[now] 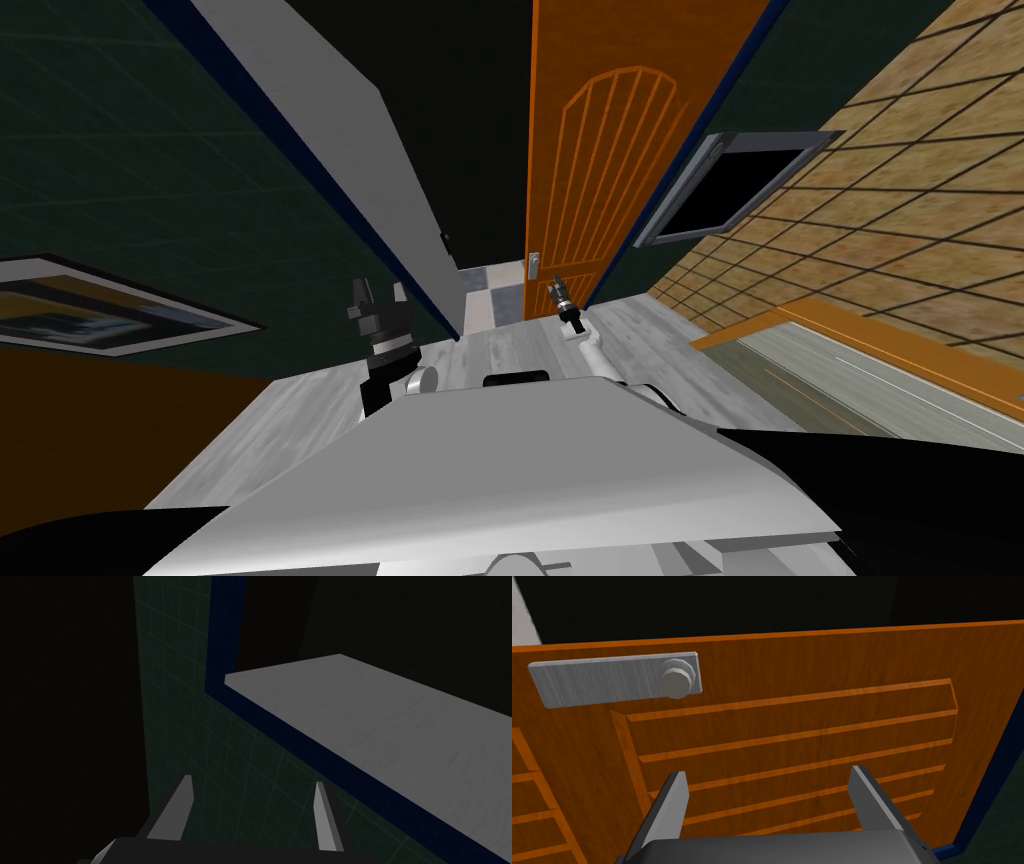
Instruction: Push the door open
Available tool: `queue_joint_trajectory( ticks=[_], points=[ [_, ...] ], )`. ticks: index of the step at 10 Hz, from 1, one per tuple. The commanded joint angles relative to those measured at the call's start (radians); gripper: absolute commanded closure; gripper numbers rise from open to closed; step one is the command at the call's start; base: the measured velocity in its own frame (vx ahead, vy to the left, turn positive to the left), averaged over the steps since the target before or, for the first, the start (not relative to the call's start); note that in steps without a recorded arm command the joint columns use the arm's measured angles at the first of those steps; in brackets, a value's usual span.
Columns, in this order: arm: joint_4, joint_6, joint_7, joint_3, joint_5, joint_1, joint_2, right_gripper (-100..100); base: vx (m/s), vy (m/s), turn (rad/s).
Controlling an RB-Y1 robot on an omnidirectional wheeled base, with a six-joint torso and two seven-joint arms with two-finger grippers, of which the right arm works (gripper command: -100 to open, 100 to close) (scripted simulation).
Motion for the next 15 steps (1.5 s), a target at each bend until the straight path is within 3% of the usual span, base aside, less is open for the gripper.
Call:
queue_joint_trajectory(
  ticks=[1, 3, 4, 6, 9, 15],
  points=[
    [0.05, 0.004, -0.015, 0.0, 0.01, -0.031, -0.011, -100, 0.078, -0.013, 0.016],
    [0.124, 0.004, -0.03, -0.001, 0.023, -0.077, -0.023, -100, 0.104, -0.013, 0.013],
    [0.142, 0.004, -0.03, -0.001, 0.023, -0.077, -0.023, -100, 0.068, -0.019, 0.007],
    [0.201, 0.005, -0.042, -0.002, 0.034, -0.116, -0.032, -100, 0.057, -0.019, 0.008],
    [0.249, 0.005, -0.049, -0.003, 0.039, -0.136, -0.037, -100, 0.05, -0.011, 0.006],
    [0.393, 0.007, -0.074, -0.005, 0.061, -0.215, -0.056, -100, 0.077, -0.012, 0.007]
  ],
)
